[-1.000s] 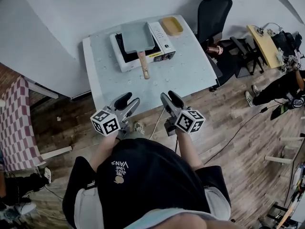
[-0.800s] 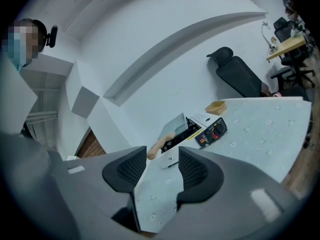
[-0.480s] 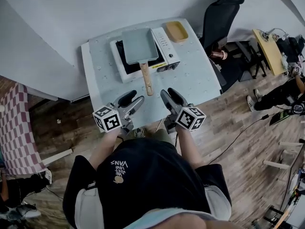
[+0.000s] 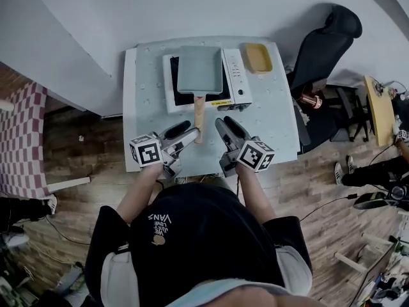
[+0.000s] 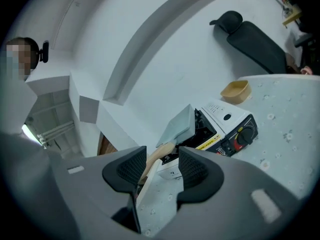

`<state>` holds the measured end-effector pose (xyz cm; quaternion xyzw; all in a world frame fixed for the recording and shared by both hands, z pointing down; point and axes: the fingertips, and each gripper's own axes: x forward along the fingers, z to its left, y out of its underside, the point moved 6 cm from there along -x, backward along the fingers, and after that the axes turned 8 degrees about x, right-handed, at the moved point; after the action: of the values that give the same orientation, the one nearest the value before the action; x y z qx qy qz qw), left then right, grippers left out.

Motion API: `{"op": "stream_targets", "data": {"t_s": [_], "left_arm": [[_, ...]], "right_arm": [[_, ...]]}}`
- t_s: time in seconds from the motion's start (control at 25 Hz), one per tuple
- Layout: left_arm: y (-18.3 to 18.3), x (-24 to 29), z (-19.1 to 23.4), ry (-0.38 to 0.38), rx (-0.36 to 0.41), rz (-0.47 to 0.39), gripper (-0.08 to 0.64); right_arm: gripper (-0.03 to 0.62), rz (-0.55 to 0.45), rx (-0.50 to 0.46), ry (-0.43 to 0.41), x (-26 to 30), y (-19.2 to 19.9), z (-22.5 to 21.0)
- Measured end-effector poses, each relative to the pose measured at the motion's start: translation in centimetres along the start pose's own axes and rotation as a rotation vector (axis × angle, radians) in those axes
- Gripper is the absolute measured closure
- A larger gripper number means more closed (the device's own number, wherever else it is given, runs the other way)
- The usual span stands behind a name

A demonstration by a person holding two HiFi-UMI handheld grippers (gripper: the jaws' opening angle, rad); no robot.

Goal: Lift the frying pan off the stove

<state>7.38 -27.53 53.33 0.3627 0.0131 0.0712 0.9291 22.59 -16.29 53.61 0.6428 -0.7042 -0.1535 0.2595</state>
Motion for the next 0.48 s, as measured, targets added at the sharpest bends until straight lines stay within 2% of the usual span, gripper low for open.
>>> {"op": "stream_targets", "data": {"t_s": [0.24, 0.48], "left_arm": [[0.3, 1.9, 1.0, -0.04, -0.057, 0.029, 0.264], [0.1, 3.1, 1.7, -0.053, -0.12, 0.034, 0.265]], "right_arm": [[0.402, 0.102, 0.023, -0.079, 2.6, -1.3, -1.2], [0.382, 0.194, 0.119, -0.169, 5.2, -1.6, -2.0]]}}
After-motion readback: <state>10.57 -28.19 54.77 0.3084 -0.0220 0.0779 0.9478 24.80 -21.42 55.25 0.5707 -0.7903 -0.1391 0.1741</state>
